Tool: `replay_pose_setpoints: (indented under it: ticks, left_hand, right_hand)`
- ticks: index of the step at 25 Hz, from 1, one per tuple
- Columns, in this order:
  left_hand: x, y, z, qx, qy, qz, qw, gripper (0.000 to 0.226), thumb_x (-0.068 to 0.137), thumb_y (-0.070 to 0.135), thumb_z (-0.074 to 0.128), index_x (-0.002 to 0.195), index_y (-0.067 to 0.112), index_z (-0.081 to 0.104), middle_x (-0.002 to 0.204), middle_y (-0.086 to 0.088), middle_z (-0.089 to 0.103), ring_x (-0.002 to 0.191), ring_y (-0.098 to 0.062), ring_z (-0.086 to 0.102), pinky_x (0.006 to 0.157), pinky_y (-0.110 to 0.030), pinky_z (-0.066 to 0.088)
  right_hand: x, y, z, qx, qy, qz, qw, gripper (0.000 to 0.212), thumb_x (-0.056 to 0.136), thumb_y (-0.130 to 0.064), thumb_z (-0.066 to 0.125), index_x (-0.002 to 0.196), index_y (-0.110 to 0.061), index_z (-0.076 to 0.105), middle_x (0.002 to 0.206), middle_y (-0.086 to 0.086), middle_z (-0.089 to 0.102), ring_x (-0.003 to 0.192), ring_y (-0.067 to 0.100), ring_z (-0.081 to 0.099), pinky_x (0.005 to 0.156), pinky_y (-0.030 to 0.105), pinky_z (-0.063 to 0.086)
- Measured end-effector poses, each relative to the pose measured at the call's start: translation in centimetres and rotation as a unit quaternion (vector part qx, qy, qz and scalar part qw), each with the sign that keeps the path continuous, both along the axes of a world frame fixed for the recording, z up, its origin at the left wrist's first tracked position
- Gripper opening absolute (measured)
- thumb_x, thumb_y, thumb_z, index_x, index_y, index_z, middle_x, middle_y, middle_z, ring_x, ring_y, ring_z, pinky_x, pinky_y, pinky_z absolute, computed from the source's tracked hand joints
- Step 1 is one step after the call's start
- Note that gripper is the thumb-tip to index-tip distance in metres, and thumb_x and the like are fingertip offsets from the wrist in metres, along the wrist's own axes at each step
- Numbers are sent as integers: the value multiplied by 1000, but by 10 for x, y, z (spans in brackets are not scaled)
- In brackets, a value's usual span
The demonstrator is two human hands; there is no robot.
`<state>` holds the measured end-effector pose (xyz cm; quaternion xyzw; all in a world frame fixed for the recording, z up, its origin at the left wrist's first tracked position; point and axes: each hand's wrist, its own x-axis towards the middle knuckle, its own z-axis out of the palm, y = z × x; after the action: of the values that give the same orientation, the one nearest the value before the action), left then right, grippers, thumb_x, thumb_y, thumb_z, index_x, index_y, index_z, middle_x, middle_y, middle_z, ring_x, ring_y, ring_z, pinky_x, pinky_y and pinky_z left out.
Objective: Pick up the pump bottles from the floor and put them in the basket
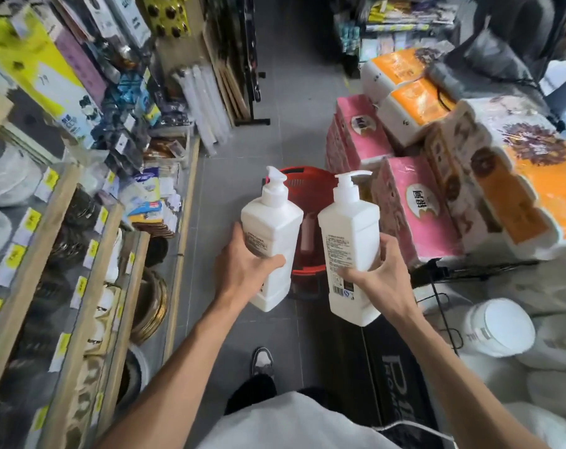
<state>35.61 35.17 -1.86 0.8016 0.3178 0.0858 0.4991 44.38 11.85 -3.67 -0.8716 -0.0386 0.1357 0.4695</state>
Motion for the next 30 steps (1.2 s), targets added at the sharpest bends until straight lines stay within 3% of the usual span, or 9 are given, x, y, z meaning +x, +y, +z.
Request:
replay_pose_setpoints:
  ticks: [3,6,10,27,30]
  left_hand:
    - [45,31,-4,-7,3,-24,1000,62,62,21,88,107,31,46,87,17,64,77,9,61,57,-15,42]
    - [90,52,-15,-14,13,-48,999,61,64,17,87,110,25,47,88,16,63,75,16,57,56,-15,41]
    - [152,68,-27,-22,20,-62,998,59,66,7,86,110,17,48,88,14,62,70,17,56,53,-4,40]
    - [344,110,-75,-71,44,-70,994,69,63,4,85,121,17,49,94,16,61,75,19,55,58,-1,39]
    - [370,123,-97,-83,51,-87,991,69,64,3,84,122,14,48,99,7,62,74,19,55,58,-1,39]
  right_hand:
    - [31,34,-5,-2,2,-24,1000,78,61,-35,89,121,-35,40,105,-19,60,99,1,60,84,38,54]
    - [65,60,-20,4,15,-44,999,78,57,-43,83,120,-37,39,104,-23,58,100,4,60,88,40,54]
    - [113,84,-36,-4,31,-56,998,81,59,-44,86,124,-38,38,104,-25,57,100,4,60,91,44,56]
    - [271,119,-71,-38,90,-129,987,81,65,-30,88,130,-30,39,106,-21,58,102,13,61,84,37,51]
    - [285,137,-89,-54,87,-142,985,83,65,-32,89,131,-29,39,111,-12,60,103,14,61,87,40,54]
